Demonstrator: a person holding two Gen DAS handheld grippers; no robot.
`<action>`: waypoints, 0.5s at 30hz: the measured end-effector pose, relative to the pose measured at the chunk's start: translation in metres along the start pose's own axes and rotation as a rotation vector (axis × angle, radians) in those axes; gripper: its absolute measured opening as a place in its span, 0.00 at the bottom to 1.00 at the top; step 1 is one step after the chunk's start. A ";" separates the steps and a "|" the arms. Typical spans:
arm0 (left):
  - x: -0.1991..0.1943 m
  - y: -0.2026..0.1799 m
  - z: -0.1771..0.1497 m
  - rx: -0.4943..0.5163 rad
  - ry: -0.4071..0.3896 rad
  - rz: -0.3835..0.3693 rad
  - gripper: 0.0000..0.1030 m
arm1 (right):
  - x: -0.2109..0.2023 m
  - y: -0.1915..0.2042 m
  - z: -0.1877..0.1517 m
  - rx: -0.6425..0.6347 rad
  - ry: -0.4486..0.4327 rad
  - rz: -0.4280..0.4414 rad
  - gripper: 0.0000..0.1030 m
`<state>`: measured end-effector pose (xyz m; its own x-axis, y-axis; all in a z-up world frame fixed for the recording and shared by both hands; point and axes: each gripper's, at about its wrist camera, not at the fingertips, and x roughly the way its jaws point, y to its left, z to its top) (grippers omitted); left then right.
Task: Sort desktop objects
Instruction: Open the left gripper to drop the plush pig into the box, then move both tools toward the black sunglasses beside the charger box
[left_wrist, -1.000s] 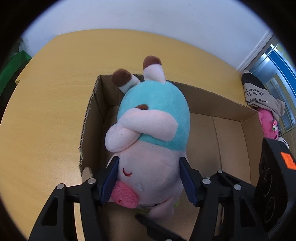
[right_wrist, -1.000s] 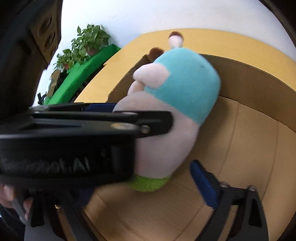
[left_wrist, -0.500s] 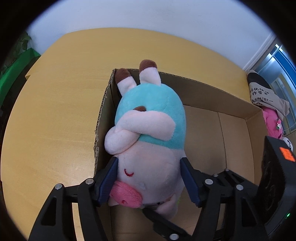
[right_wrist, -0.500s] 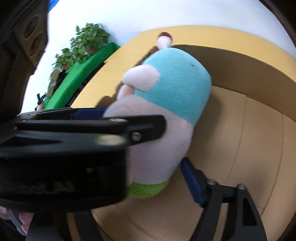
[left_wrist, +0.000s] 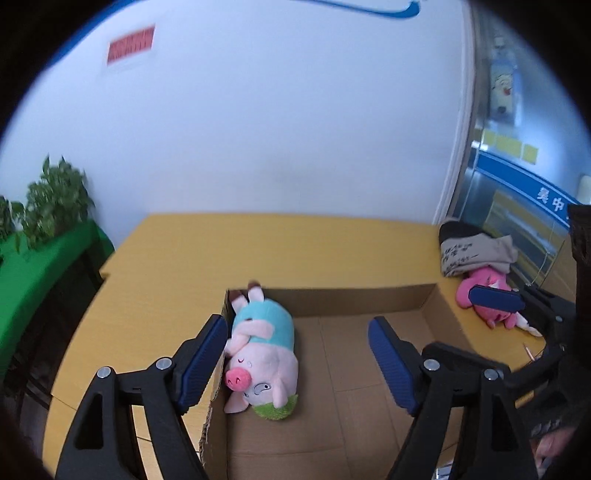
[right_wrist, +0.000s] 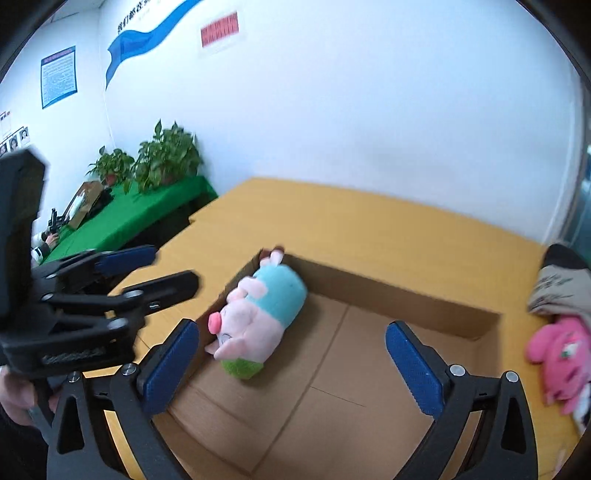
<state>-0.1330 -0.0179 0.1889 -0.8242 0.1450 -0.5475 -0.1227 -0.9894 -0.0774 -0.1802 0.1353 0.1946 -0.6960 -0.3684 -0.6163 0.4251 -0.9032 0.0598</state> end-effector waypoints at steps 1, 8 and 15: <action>-0.010 -0.004 0.000 0.009 -0.010 0.004 0.77 | -0.015 0.000 0.000 -0.005 -0.012 -0.017 1.00; -0.056 -0.023 -0.021 0.035 0.018 0.056 0.41 | -0.068 0.015 -0.010 -0.048 -0.036 -0.075 0.10; -0.087 -0.032 -0.053 0.015 0.078 0.010 0.25 | -0.134 0.008 -0.045 0.013 -0.032 -0.094 0.51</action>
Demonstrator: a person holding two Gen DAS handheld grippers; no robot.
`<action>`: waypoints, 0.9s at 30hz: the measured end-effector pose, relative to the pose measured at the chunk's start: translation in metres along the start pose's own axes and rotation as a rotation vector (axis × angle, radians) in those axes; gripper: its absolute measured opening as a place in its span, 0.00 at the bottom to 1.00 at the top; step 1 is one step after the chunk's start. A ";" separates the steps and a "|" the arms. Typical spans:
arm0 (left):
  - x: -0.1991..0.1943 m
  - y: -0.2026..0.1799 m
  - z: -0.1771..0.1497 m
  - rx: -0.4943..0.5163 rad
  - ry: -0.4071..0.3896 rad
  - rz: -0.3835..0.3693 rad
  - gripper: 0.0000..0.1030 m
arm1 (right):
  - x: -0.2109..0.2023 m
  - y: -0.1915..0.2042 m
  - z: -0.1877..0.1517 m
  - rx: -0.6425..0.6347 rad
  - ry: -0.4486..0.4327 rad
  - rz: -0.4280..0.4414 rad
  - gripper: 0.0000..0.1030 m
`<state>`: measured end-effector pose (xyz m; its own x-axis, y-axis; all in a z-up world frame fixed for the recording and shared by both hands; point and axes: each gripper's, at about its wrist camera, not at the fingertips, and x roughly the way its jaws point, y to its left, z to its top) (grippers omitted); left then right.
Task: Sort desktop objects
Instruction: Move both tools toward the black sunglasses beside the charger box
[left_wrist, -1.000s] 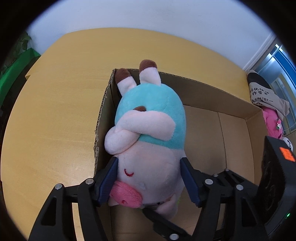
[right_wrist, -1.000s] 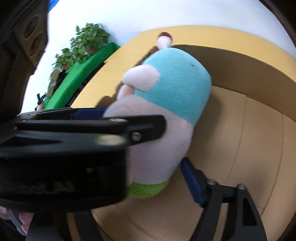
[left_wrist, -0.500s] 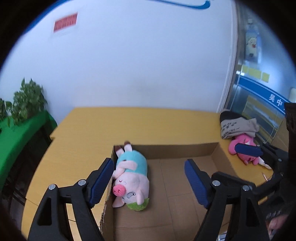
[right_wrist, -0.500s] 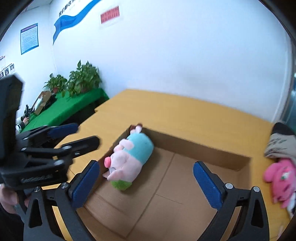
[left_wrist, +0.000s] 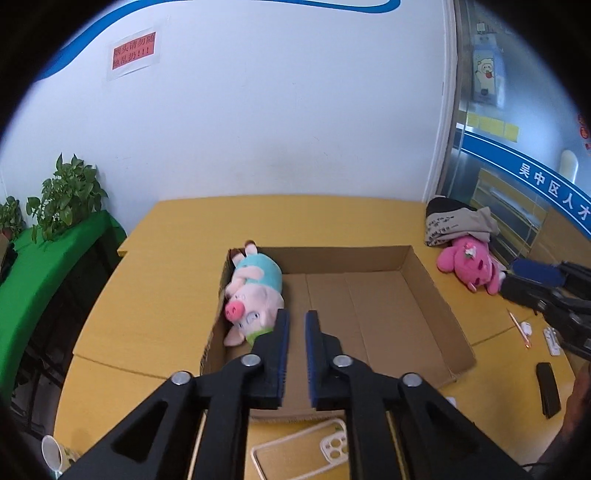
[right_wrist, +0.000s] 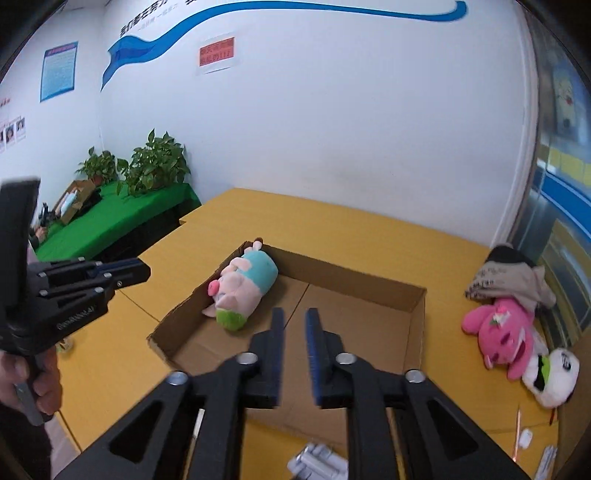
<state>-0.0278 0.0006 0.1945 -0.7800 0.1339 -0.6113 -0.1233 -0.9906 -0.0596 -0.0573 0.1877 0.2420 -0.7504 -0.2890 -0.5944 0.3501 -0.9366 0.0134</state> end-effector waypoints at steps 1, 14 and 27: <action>-0.006 -0.001 -0.005 -0.005 0.006 -0.025 0.38 | -0.009 -0.005 -0.005 0.011 -0.004 0.004 0.95; -0.049 -0.011 -0.062 0.002 0.005 -0.081 0.81 | -0.092 -0.081 -0.087 0.012 0.056 -0.146 1.00; -0.014 -0.075 -0.152 0.079 0.255 -0.356 0.81 | -0.047 -0.030 -0.232 0.133 0.274 0.168 1.00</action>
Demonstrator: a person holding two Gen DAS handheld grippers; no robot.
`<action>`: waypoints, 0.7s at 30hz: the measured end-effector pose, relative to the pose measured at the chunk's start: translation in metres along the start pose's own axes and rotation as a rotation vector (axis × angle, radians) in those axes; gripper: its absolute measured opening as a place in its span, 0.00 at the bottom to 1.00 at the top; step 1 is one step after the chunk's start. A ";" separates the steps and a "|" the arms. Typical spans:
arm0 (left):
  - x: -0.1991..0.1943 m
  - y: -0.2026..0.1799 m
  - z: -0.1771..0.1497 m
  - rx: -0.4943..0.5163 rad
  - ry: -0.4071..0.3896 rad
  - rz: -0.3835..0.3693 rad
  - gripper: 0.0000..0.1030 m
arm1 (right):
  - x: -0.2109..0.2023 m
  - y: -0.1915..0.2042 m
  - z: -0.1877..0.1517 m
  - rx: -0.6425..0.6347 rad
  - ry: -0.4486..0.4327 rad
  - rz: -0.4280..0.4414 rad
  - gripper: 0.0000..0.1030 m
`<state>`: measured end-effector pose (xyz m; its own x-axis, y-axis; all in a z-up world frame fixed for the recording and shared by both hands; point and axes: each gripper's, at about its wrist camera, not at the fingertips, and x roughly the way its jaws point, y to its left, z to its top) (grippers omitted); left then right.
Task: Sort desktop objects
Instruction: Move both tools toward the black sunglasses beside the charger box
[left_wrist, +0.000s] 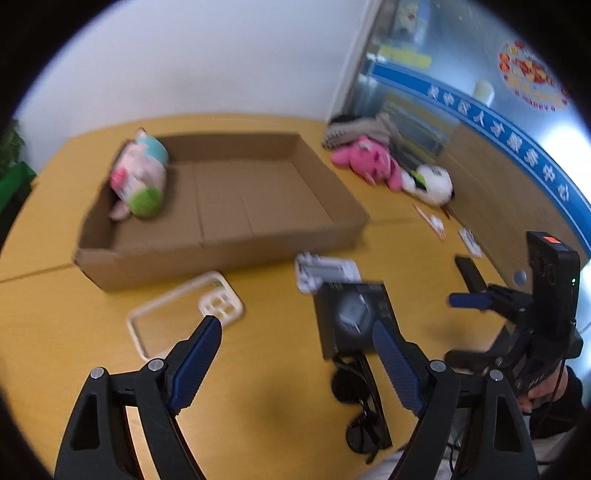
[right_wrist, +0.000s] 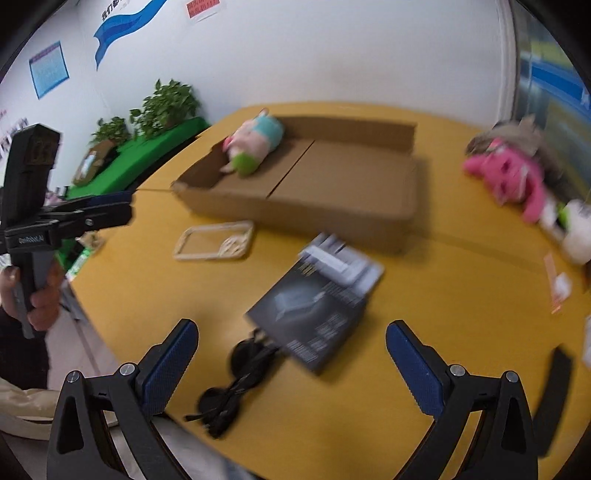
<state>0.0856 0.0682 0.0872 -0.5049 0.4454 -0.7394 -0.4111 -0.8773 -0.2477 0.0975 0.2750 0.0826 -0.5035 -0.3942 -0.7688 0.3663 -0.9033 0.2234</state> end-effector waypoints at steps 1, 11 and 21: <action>0.008 -0.003 -0.005 -0.001 0.023 -0.013 0.81 | 0.009 0.003 -0.008 0.020 0.020 0.033 1.00; 0.101 -0.010 -0.049 -0.112 0.305 -0.217 0.81 | 0.076 0.040 -0.084 0.125 0.246 0.192 1.00; 0.135 -0.024 -0.064 -0.091 0.401 -0.204 0.77 | 0.095 0.080 -0.097 -0.072 0.249 -0.015 0.98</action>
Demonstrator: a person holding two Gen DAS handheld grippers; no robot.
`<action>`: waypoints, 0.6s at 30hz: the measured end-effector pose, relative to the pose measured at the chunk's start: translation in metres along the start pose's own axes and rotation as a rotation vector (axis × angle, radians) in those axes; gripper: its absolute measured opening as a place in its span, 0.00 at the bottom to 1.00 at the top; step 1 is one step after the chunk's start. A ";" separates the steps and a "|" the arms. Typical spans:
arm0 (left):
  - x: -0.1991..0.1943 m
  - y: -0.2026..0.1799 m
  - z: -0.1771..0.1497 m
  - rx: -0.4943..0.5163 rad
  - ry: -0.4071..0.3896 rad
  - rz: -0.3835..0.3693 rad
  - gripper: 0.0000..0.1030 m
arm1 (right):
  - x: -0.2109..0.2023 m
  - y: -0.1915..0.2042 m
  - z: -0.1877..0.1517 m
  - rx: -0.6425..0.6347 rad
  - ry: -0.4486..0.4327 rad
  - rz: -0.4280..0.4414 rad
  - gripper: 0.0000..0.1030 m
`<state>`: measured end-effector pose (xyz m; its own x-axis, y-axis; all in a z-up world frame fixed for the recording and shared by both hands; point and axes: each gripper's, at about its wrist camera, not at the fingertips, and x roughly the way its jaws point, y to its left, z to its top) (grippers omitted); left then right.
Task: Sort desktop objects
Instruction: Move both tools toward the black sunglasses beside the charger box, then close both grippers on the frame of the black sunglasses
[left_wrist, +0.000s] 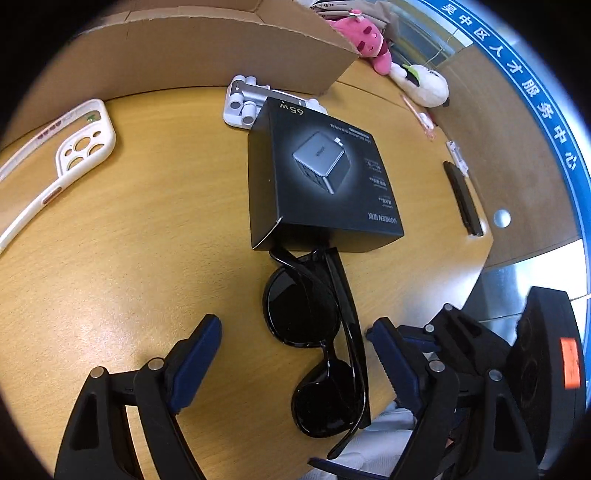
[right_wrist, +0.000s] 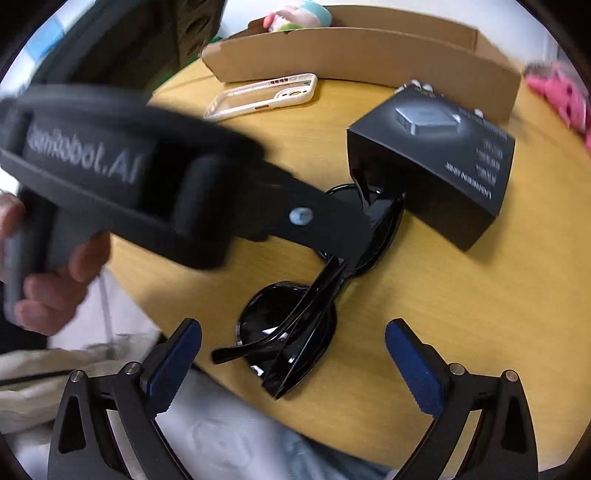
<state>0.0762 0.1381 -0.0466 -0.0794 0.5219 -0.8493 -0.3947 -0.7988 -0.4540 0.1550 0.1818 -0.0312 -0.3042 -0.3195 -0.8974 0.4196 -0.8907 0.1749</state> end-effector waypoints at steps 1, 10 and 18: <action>0.000 -0.002 -0.001 0.011 0.000 0.015 0.74 | 0.001 0.005 -0.001 -0.021 -0.005 -0.031 0.96; 0.000 0.001 -0.006 -0.015 -0.017 -0.007 0.57 | -0.006 0.021 -0.006 -0.080 -0.053 -0.089 0.57; -0.021 0.028 -0.009 -0.070 -0.054 0.045 0.08 | -0.004 0.030 0.007 -0.088 -0.050 -0.030 0.36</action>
<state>0.0747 0.1018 -0.0442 -0.1460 0.4990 -0.8542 -0.3246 -0.8398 -0.4351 0.1626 0.1541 -0.0190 -0.3594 -0.3107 -0.8799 0.4824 -0.8691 0.1098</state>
